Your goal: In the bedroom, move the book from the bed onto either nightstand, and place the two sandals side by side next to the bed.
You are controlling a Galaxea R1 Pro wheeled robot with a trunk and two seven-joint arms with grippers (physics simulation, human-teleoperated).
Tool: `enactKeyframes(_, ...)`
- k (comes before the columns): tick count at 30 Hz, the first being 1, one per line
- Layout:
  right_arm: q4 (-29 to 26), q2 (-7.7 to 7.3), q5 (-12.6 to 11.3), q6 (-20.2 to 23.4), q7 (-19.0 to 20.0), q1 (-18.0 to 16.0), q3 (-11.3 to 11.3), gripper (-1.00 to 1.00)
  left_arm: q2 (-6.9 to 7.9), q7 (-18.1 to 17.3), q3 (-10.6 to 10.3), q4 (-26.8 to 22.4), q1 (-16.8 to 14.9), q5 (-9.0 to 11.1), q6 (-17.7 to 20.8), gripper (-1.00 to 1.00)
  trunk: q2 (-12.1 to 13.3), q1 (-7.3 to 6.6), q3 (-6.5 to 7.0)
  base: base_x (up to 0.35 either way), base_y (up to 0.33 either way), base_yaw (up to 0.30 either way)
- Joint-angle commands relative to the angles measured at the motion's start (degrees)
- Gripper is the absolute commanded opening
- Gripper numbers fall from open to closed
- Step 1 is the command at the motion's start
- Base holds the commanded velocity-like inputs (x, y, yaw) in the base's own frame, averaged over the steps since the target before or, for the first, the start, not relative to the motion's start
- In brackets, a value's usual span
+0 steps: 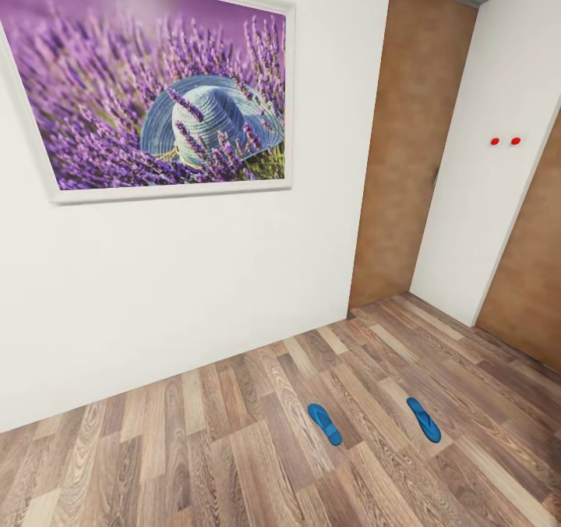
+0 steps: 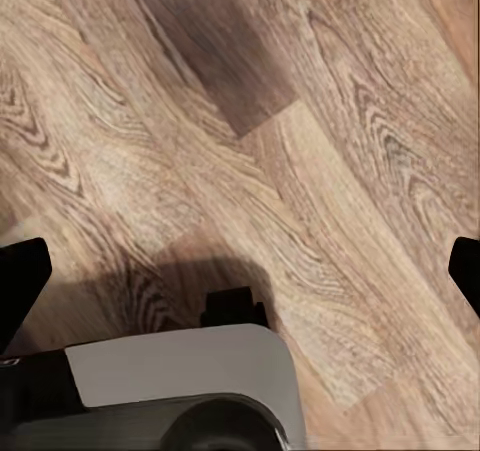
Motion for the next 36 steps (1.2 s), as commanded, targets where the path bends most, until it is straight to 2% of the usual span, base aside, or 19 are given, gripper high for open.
enactKeyframes(1,0.2,-0.05,-0.3,-1.4,0.1,0.0,-0.2,1.00,0.00,0.0,0.0,0.0,0.0,0.1,-0.6,1.00,0.0,0.00,-0.05,0.000,0.000,0.000)
enactKeyframes(6,0.7,-0.19,-0.5,-4.7,0.1,0.0,-0.3,1.00,-0.08,0.0,-0.1,0.0,0.0,0.1,-1.1,1.00,0.0,0.00,-0.05,0.000,0.000,0.000)
enactKeyframes(17,0.8,-0.27,-0.5,-5.4,0.2,0.0,-0.4,1.00,-0.01,0.1,0.4,0.0,0.0,0.3,-1.3,1.00,0.0,0.00,-0.05,0.000,0.000,0.000)
enactKeyframes(21,0.7,-0.20,-0.5,-5.4,0.2,0.0,-0.4,1.00,0.01,0.2,1.4,0.0,0.0,1.3,-1.3,1.00,0.0,0.00,-0.05,0.000,0.000,0.000)
enactKeyframes(27,0.7,-0.17,-0.5,-5.5,0.2,0.0,-0.4,1.00,0.02,0.2,2.3,0.0,0.0,4.0,-1.4,1.00,0.0,0.00,-0.05,0.000,0.000,0.000)
enactKeyframes(36,0.7,-0.17,-0.5,-5.6,0.1,0.0,-0.4,1.00,0.00,0.2,2.4,0.0,0.0,4.3,-1.4,1.00,0.0,0.00,-0.05,0.000,0.000,0.000)
